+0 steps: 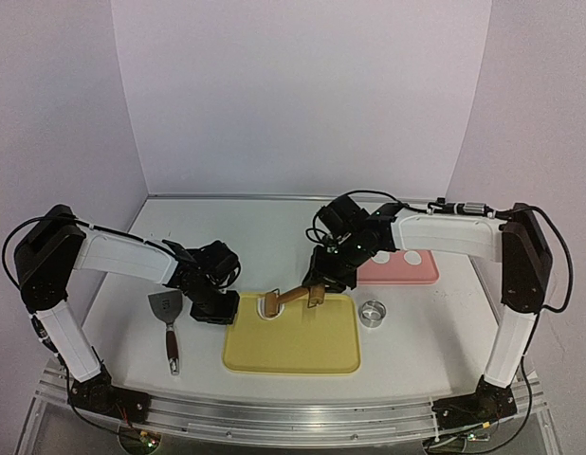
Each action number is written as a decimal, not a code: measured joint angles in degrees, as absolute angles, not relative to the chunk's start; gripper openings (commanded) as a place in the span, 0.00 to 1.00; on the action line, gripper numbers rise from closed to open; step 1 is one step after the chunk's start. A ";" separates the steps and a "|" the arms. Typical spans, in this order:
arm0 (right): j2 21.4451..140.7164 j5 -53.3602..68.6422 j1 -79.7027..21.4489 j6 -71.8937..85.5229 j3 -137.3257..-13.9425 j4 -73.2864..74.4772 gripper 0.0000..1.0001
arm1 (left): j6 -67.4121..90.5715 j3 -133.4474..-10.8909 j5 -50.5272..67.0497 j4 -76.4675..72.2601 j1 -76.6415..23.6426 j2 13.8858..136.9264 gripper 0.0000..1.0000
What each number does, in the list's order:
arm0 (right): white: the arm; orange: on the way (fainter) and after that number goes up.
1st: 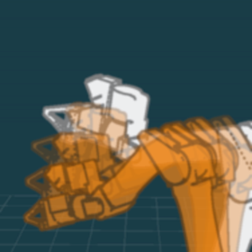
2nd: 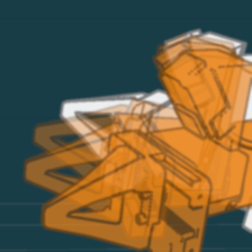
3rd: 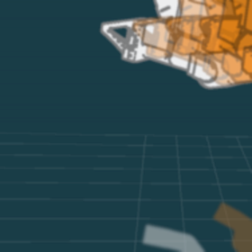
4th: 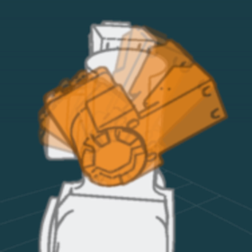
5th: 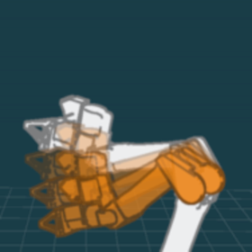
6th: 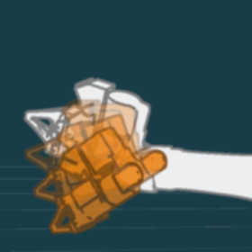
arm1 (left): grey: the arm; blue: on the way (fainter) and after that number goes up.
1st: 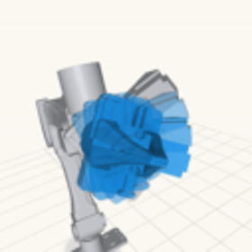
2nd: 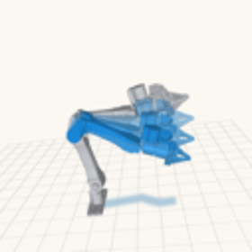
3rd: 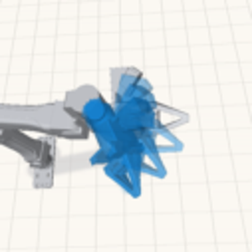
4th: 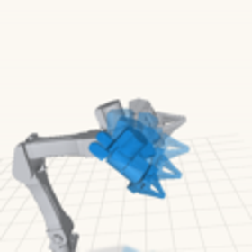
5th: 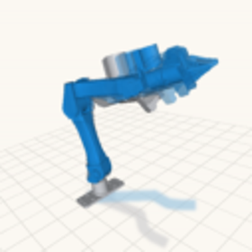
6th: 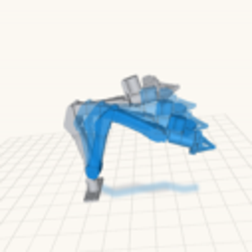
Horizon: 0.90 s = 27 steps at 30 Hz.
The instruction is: Roll out the dumpling wrappers from the dough
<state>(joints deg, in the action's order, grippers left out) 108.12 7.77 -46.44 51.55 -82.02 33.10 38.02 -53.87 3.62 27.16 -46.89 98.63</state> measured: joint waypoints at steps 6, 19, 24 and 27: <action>107.18 7.84 -45.89 51.57 -80.38 32.77 0.00 | 38.00 -53.87 3.62 27.16 -46.89 98.63 0.00; 104.60 7.81 -44.60 52.18 -76.71 31.90 0.00 | 38.00 -53.89 3.60 27.16 -46.89 98.65 0.00; 103.39 7.70 -43.83 52.42 -75.37 32.23 0.00 | 38.02 -53.89 3.60 27.16 -46.89 98.63 0.00; 102.59 7.16 -43.42 52.47 -74.65 32.88 0.00 | 38.02 -53.89 3.57 27.16 -46.89 98.65 0.00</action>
